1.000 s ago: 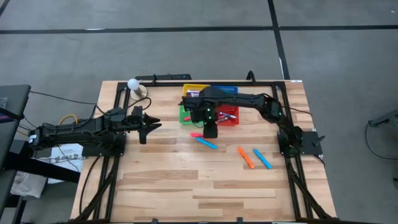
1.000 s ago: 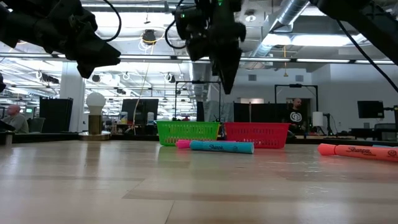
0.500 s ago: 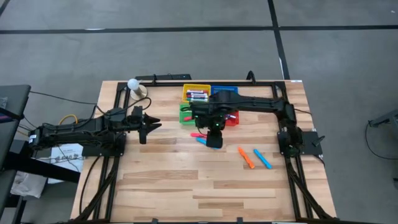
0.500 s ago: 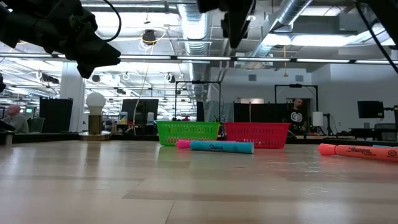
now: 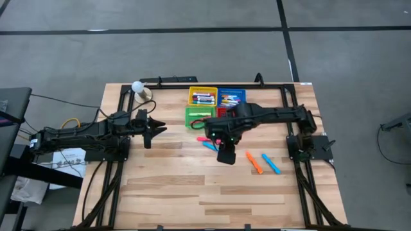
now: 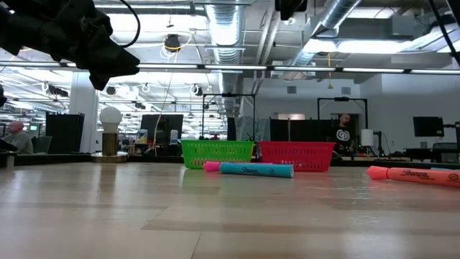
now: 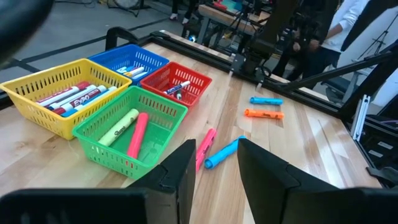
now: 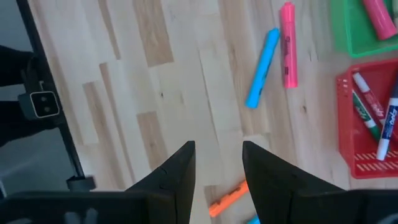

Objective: Pick & Place Markers
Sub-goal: Put the top large blue highlighter pen into the green bin

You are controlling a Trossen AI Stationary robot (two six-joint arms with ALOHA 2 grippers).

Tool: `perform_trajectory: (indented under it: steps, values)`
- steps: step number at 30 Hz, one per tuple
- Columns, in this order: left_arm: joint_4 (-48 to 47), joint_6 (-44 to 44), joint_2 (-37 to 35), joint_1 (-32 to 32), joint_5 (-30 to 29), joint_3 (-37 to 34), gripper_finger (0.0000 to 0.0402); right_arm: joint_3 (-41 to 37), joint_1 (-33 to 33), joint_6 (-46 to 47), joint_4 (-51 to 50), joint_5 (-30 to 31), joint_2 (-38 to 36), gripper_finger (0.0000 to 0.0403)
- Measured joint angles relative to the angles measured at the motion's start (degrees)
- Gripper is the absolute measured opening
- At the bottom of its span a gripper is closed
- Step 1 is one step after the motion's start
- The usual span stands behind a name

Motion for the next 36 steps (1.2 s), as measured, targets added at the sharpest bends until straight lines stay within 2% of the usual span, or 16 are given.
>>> perform_trajectory:
  steps: [9, 14, 19, 24, 30, 36]
  values:
    - [0.5, 0.0, 0.0, 0.0, 0.0, 0.0, 0.0117, 0.0, 3.4, 6.3, 0.2, 6.1, -0.2, 0.0123]
    - [0.8, 0.0, 0.0, 0.0, 0.0, 0.0, 0.0117, -1.2, 3.5, 7.3, 4.5, 8.7, 0.0, 0.0123]
    - [0.8, 0.0, 0.0, 0.0, 0.0, 0.0, 0.0117, -7.4, 2.3, 7.4, 9.0, 8.9, 0.2, 0.0123]
    - [1.2, 0.0, 0.0, 0.0, 0.0, 0.0, 0.0117, -17.1, 0.5, 8.2, 15.2, 11.8, 0.3, 0.0123]
    - [1.2, 0.0, 0.0, 0.0, 0.0, 0.0, 0.0117, -27.2, -0.8, 7.4, 27.5, 10.7, 0.2, 0.0123]
    - [1.3, 0.0, 0.0, 0.0, 0.0, 0.0, 0.0117, -33.5, -2.1, 7.1, 33.3, 10.8, 0.2, 0.0123]
